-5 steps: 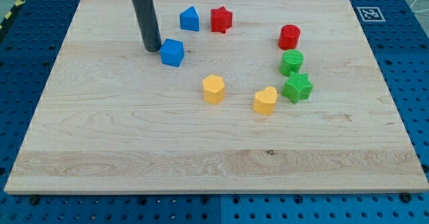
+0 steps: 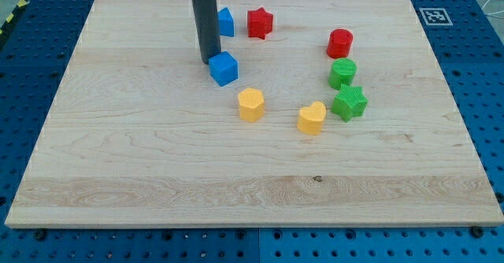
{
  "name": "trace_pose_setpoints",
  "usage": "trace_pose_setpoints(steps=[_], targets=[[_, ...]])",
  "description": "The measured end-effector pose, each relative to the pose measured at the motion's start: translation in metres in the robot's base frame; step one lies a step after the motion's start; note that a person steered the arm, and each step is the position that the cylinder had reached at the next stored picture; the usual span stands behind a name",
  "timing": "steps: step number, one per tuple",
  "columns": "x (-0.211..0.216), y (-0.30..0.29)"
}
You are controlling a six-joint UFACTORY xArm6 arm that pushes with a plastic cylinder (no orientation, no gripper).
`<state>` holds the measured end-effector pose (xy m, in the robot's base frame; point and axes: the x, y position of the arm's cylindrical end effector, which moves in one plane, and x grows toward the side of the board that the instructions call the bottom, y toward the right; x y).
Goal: Push the blue cube towards the yellow hexagon
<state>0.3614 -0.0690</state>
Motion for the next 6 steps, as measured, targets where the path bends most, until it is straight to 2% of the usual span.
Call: trace_pose_setpoints(steps=[2, 4, 6], targets=[[0.013, 0.012], [-0.006, 0.012], [-0.005, 0.012]])
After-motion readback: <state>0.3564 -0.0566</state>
